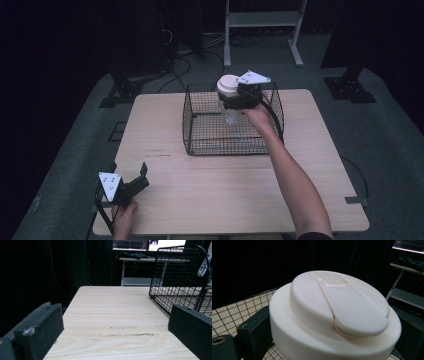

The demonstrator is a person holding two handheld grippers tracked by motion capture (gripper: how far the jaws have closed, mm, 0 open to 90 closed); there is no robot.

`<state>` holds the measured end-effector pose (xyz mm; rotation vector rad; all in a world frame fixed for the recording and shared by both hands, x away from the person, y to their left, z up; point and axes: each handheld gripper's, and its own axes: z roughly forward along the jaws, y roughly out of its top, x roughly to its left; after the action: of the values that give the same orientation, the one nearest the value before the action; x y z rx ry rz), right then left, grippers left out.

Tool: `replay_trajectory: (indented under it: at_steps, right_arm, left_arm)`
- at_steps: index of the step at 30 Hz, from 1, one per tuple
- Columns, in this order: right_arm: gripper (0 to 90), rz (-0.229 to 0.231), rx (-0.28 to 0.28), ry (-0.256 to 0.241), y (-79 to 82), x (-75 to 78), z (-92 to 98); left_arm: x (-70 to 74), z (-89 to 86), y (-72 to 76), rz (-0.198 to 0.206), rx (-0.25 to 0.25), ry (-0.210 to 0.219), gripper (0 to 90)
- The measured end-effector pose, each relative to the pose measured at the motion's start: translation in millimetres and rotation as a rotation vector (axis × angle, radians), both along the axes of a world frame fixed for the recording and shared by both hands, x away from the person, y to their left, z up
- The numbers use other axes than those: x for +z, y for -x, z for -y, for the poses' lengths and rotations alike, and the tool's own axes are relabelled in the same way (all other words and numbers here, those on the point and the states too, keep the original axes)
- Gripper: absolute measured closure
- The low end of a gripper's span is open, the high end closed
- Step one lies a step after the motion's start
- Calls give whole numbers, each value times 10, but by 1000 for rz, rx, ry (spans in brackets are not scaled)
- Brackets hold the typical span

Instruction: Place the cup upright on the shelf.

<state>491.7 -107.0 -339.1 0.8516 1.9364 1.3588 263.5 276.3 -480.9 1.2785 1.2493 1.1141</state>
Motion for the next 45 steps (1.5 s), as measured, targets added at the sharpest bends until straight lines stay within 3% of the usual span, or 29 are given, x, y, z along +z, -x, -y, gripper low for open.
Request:
replay_trajectory:
  at_steps: [12, 45]
  right_arm:
    - [44, -34, 6, 5, -58, -213, 2]
    - [44, -71, 33, 30, -103, -493, -12]
  left_arm:
    - [0, 0, -1, -1, 0, 0, 0]
    - [0, 3, -1, -1, 0, -3, 0]
